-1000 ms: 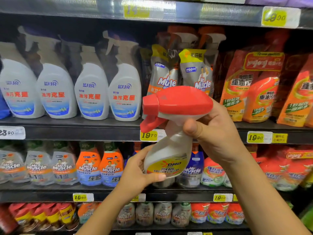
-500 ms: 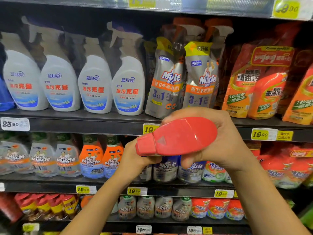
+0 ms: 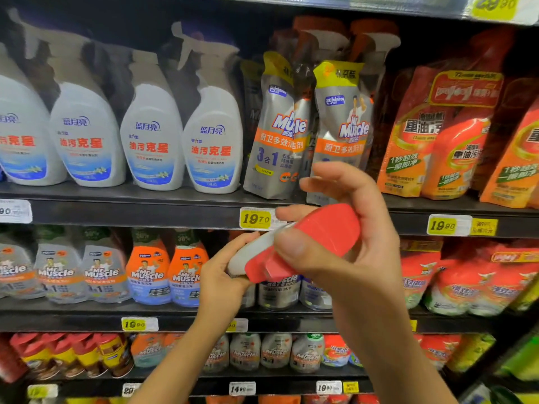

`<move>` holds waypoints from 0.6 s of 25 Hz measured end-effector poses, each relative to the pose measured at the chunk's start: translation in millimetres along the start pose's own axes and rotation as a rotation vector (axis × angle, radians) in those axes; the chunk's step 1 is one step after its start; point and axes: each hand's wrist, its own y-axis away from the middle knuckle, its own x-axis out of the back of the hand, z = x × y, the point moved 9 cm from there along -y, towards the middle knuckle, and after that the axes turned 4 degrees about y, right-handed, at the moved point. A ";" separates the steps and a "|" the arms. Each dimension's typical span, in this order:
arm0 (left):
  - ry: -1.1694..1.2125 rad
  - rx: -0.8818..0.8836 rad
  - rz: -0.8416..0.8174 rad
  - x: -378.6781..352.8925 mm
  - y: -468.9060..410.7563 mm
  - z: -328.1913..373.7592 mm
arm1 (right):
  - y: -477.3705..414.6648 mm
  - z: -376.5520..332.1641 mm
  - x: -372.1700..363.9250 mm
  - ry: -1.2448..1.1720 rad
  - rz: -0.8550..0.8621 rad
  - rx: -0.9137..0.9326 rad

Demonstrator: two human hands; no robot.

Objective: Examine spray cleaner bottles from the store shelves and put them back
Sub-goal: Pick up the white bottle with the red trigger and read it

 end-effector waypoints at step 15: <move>0.049 0.118 -0.387 -22.4 9.4 -21.9 | -14.5 20.5 -7.5 -0.255 -0.143 -0.193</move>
